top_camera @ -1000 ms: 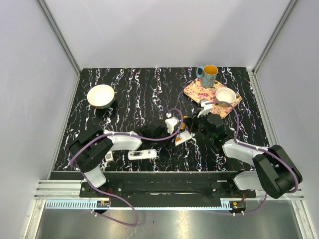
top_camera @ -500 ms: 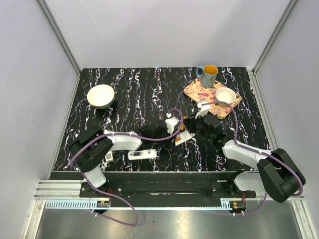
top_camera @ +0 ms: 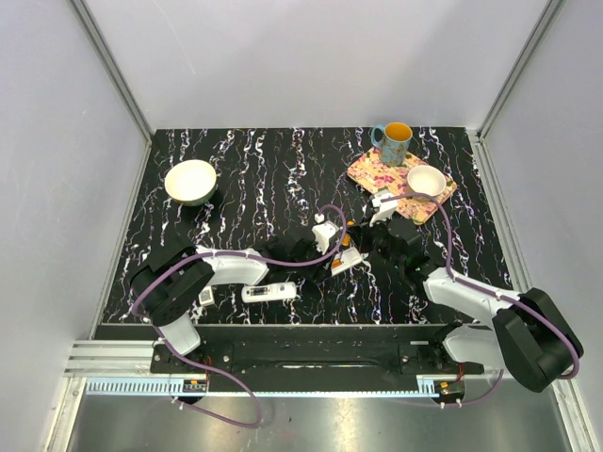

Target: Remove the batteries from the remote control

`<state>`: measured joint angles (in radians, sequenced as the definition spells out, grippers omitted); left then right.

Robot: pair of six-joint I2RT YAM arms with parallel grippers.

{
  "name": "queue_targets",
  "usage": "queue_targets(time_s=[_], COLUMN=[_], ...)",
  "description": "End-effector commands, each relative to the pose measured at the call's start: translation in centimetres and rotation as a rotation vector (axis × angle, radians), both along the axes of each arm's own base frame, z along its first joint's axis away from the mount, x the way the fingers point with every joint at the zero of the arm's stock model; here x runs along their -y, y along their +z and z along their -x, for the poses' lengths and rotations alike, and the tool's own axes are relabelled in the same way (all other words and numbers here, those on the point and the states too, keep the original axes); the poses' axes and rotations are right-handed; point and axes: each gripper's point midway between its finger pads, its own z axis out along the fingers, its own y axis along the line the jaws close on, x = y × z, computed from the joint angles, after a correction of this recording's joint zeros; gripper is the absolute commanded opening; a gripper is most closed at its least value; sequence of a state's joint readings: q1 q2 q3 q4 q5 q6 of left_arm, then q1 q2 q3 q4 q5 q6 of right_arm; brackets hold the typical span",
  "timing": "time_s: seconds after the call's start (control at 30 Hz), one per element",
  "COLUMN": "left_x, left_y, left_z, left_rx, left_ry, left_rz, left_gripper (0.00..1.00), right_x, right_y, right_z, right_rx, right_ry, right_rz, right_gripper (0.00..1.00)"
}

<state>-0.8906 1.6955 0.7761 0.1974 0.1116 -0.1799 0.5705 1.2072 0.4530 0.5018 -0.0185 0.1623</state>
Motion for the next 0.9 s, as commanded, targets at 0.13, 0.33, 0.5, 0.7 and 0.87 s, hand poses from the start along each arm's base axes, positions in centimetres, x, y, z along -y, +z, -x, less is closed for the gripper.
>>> queue_targets(time_s=[0.13, 0.33, 0.5, 0.7, 0.87], left_x=[0.2, 0.1, 0.2, 0.0, -0.2], left_y=[-1.6, -1.7, -1.5, -1.6, -2.0], left_z=[1.9, 2.0, 2.1, 2.8, 3.5], left_rx=[-0.060, -0.065, -0.065, -0.067, -0.070], left_ry=[-0.043, -0.045, -0.047, -0.069, -0.071], left_rz=[-0.029, -0.031, -0.024, -0.006, -0.015], left_gripper=[0.43, 0.43, 0.47, 0.64, 0.65], right_x=[0.5, 0.0, -0.1, -0.6, -0.5], right_y=[-1.5, -1.8, -2.3, -3.1, -4.4], right_z=[-0.2, 0.1, 0.1, 0.5, 1.1], right_rx=[-0.005, -0.016, -0.037, -0.086, -0.138], right_ry=[-0.010, 0.011, 0.006, -0.001, -0.020], right_rz=[0.055, 0.035, 0.029, -0.048, -0.089], right_gripper=[0.00, 0.00, 0.00, 0.00, 0.00])
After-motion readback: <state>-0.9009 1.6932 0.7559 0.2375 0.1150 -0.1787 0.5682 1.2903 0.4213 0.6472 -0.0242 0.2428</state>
